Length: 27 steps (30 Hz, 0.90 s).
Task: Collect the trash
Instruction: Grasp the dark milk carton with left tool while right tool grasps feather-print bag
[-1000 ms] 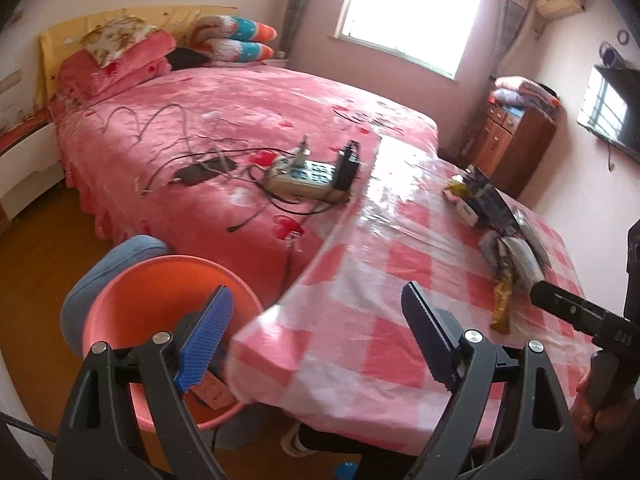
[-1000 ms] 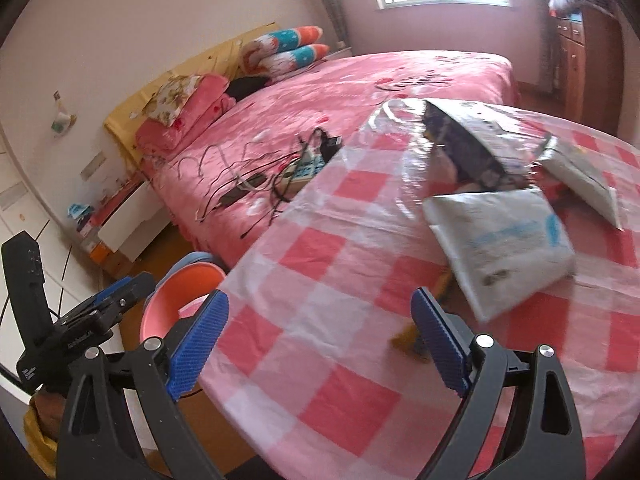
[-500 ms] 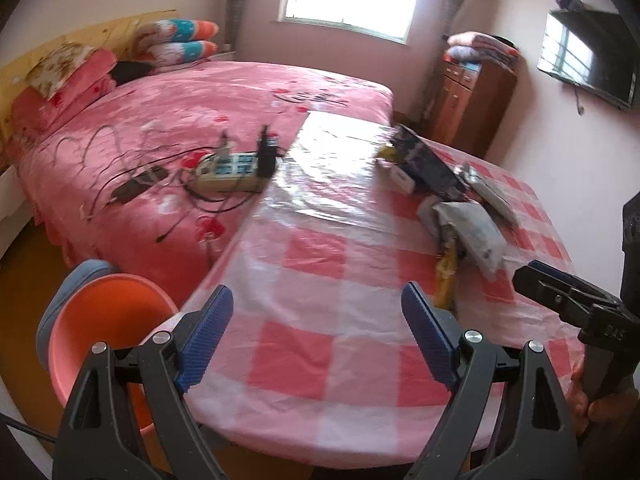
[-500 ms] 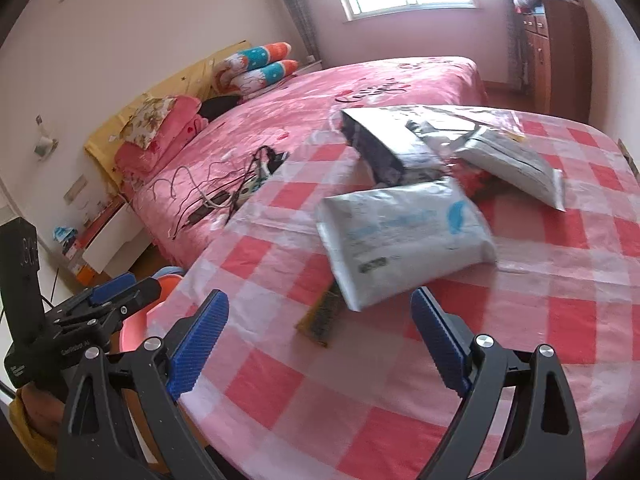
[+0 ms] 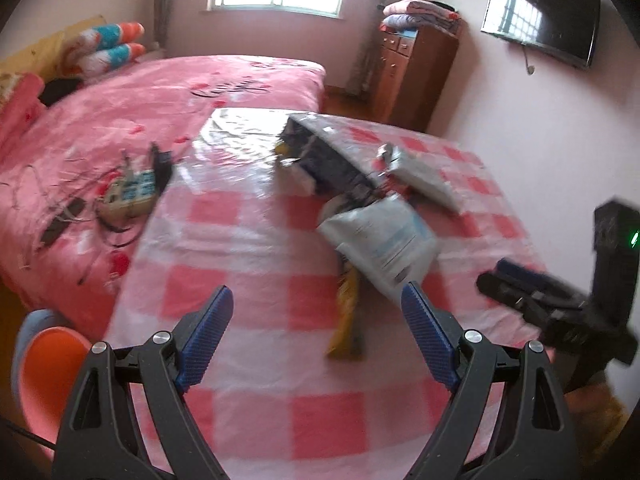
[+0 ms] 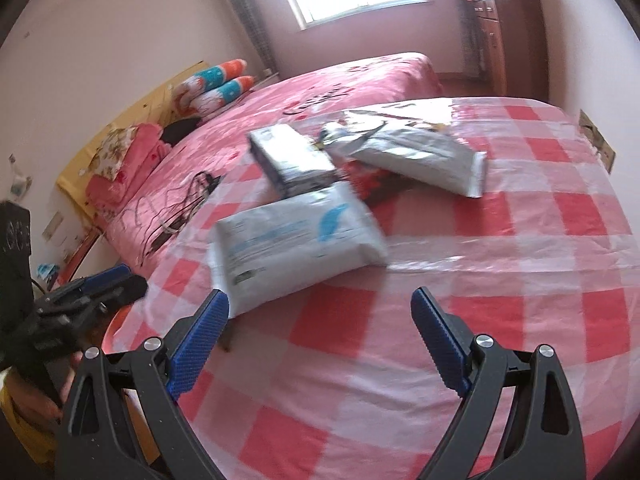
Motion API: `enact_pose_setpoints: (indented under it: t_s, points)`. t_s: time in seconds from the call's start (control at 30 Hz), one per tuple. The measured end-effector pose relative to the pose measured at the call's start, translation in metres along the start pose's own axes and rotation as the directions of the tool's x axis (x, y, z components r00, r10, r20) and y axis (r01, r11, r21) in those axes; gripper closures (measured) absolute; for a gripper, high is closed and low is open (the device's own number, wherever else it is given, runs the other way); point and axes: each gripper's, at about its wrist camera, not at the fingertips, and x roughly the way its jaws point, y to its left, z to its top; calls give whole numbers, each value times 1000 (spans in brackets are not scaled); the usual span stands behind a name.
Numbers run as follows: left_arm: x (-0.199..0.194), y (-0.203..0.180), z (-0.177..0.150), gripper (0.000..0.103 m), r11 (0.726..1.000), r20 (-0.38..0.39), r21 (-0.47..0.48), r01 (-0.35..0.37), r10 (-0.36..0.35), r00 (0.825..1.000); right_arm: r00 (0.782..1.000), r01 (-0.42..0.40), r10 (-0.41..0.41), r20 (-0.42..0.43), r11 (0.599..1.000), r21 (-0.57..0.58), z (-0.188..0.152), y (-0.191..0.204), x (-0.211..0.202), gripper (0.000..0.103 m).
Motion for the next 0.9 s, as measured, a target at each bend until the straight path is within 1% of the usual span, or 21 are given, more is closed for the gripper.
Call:
enact_pose_setpoints:
  t_s: [0.07, 0.17, 0.27, 0.37, 0.43, 0.5, 0.57, 0.63, 0.7, 0.73, 0.8, 0.9]
  points:
    - [7, -8, 11, 16, 1000, -5, -6, 12, -12, 1000, 1000, 21, -21, 5, 1000, 13, 7, -14, 0, 11]
    - [24, -17, 29, 16, 999, -14, -41, 20, -21, 1000, 999, 49, -49, 9, 999, 25, 19, -31, 1, 11]
    - [49, -22, 48, 16, 994, -27, -110, 4, -7, 1000, 997, 82, -82, 7, 996, 22, 34, -49, 5, 11]
    - [70, -20, 62, 16, 984, -41, -180, 1, -9, 999, 998, 67, -67, 3, 997, 35, 43, -61, 8, 11]
    - [88, -17, 72, 16, 974, -50, -225, -14, 3, 999, 1000, 29, -29, -1, 998, 62, 44, -66, 11, 11]
    - [104, -13, 79, 18, 965, -67, -263, -8, -10, 998, 999, -27, 29, -14, 995, 97, 42, -69, 15, 11]
    - [119, -6, 84, 28, 950, -86, -312, 1, -30, 996, 992, -116, 123, -36, 981, 153, 35, -69, 20, 11]
    - [128, -1, 88, 32, 941, -88, -338, 9, -41, 995, 976, -202, 215, -43, 956, 212, 26, -68, 24, 11]
    - [136, 2, 91, 32, 934, -84, -356, 23, -57, 995, 959, -258, 278, -49, 934, 249, 18, -63, 28, 13]
    - [140, 5, 92, 32, 930, -83, -366, 28, -62, 995, 948, -290, 315, -52, 918, 271, 13, -58, 29, 16]
    - [145, 9, 95, 32, 921, -73, -387, 47, -81, 994, 924, -341, 377, -60, 885, 317, 6, -52, 35, 27]
    - [153, 14, 97, 33, 908, -69, -414, 66, -103, 992, 894, -392, 444, -62, 841, 373, -1, -45, 41, 33]
